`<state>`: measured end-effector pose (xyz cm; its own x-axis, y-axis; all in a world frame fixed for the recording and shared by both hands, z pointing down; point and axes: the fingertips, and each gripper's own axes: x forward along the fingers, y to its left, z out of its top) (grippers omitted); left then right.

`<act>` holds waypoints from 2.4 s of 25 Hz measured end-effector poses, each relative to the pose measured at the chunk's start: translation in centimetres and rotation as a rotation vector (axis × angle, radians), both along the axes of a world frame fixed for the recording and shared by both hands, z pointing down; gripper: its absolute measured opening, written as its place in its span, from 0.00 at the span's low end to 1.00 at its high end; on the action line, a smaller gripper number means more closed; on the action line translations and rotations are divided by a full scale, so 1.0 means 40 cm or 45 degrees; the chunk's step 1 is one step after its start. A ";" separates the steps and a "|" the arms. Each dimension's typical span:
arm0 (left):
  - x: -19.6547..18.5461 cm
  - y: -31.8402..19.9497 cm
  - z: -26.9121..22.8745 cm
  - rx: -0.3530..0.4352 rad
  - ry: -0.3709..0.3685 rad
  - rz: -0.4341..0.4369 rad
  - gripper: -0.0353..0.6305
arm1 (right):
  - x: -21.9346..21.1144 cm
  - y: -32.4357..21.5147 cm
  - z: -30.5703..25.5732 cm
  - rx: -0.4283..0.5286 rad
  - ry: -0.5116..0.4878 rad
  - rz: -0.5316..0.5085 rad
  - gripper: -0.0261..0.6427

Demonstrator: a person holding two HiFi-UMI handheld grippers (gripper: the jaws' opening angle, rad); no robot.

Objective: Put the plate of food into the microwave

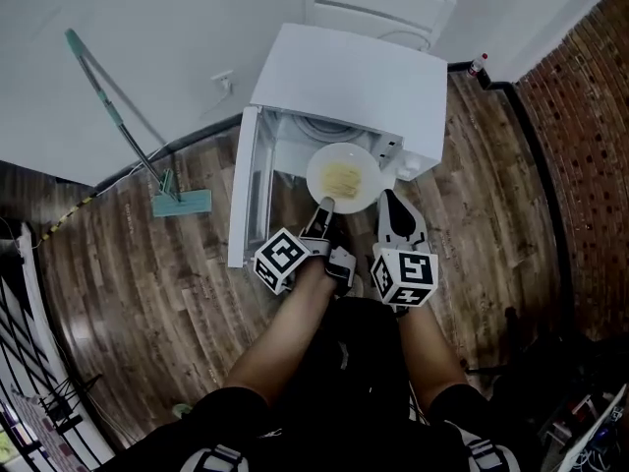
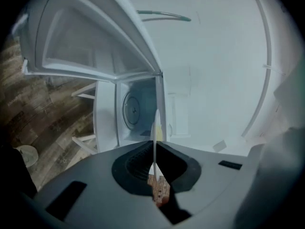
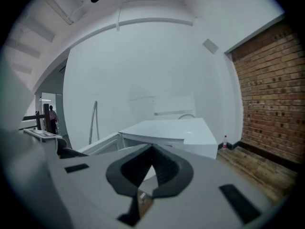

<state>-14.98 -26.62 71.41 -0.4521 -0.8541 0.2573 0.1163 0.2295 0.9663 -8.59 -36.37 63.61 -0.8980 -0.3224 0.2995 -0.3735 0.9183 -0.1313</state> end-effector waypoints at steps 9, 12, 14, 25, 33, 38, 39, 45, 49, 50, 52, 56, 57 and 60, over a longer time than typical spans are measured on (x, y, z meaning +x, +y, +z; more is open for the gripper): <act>-0.096 -0.060 0.313 0.150 -0.068 -0.027 0.07 | -0.068 -0.055 0.308 0.102 -0.187 0.028 0.06; -0.118 -0.081 0.339 0.182 -0.129 -0.008 0.07 | -0.074 -0.041 0.359 0.144 -0.230 -0.008 0.06; -0.134 -0.090 0.342 0.175 -0.171 -0.010 0.07 | -0.069 -0.037 0.377 0.158 -0.243 -0.018 0.06; -0.279 -0.194 0.335 0.040 -0.215 -0.051 0.07 | 0.001 -0.054 0.344 0.159 -0.296 -0.032 0.06; -0.404 -0.267 0.346 -0.087 -0.259 -0.058 0.07 | 0.030 -0.081 0.372 0.177 -0.261 -0.036 0.06; -0.428 -0.319 0.377 -0.150 -0.237 -0.020 0.08 | 0.038 -0.107 0.372 0.175 -0.261 -0.033 0.06; -0.433 -0.325 0.383 -0.166 -0.236 -0.012 0.08 | 0.037 -0.110 0.372 0.176 -0.259 -0.036 0.06; -0.462 -0.326 0.406 -0.334 -0.337 0.081 0.08 | 0.025 -0.109 0.375 0.171 -0.255 -0.062 0.06; -0.486 -0.309 0.418 -0.653 -0.562 0.205 0.15 | 0.008 -0.095 0.381 0.164 -0.234 -0.096 0.06; -0.496 -0.302 0.419 -0.753 -0.642 0.226 0.16 | 0.003 -0.092 0.382 0.161 -0.231 -0.104 0.06; -0.512 -0.294 0.417 -0.931 -0.814 0.266 0.19 | -0.003 -0.086 0.385 0.157 -0.224 -0.116 0.06; -0.530 -0.300 0.431 -1.126 -1.036 0.352 0.22 | 0.000 -0.081 0.393 0.160 -0.212 -0.119 0.06; -0.534 -0.302 0.432 -1.146 -1.068 0.359 0.24 | 0.001 -0.081 0.393 0.163 -0.210 -0.117 0.06; -0.542 -0.291 0.409 -1.159 -1.149 0.305 0.25 | 0.008 -0.079 0.394 0.179 -0.200 -0.111 0.06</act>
